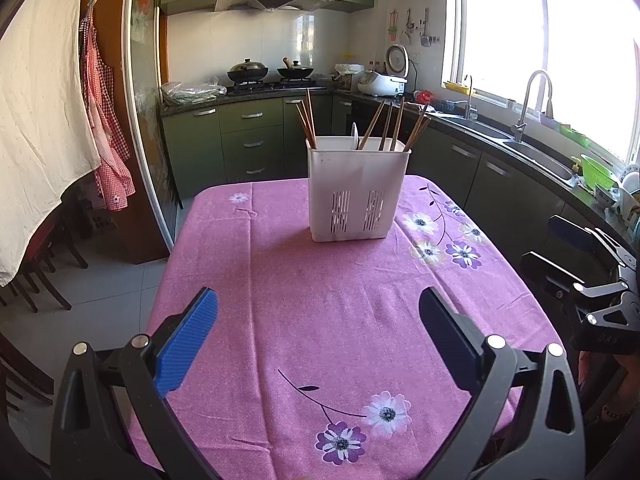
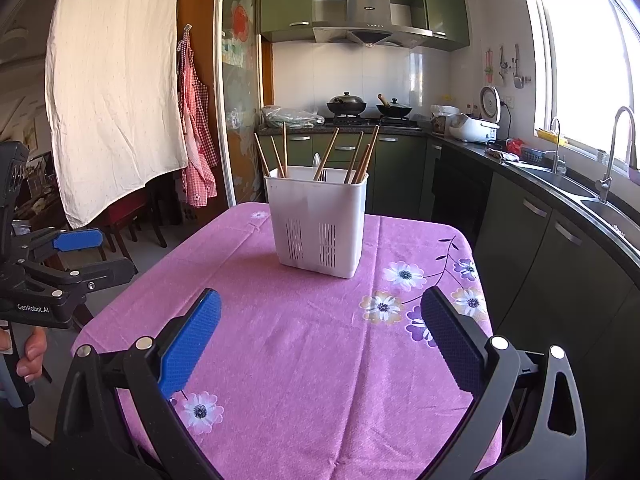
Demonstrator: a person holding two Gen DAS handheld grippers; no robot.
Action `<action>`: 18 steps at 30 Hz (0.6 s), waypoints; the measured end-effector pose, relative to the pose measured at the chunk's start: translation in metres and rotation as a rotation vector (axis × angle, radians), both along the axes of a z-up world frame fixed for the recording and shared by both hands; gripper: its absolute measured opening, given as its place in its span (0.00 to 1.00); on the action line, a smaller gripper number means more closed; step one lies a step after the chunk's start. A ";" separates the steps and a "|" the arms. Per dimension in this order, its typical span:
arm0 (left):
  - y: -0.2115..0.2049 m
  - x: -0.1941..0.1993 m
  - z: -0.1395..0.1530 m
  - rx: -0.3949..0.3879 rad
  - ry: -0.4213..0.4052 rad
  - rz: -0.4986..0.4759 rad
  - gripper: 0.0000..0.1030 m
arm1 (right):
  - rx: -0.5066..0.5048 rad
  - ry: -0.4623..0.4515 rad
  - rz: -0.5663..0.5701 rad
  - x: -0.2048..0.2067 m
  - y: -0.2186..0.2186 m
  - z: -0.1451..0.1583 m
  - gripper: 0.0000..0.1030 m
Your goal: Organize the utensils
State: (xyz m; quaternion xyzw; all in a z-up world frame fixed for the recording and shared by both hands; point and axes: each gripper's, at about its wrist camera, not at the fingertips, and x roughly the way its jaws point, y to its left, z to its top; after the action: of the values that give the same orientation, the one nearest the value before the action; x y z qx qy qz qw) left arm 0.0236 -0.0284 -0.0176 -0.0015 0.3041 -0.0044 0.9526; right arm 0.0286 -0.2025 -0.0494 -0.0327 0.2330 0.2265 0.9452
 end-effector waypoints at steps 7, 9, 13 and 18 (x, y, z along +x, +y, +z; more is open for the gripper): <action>0.001 0.000 0.000 -0.003 0.004 0.007 0.93 | -0.001 0.005 0.001 0.001 0.001 -0.001 0.96; 0.002 0.000 0.000 -0.006 0.008 0.007 0.93 | -0.001 0.005 0.002 0.001 0.001 -0.002 0.96; 0.001 0.002 0.000 -0.014 0.014 0.000 0.93 | -0.005 0.010 0.004 0.002 0.002 -0.003 0.96; 0.000 0.001 0.000 0.000 0.009 0.001 0.93 | -0.009 0.012 0.005 0.002 0.002 -0.004 0.96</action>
State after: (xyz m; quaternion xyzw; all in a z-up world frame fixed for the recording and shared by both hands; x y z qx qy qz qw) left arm 0.0242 -0.0287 -0.0178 -0.0014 0.3084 -0.0039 0.9512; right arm 0.0305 -0.2000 -0.0531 -0.0362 0.2394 0.2279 0.9431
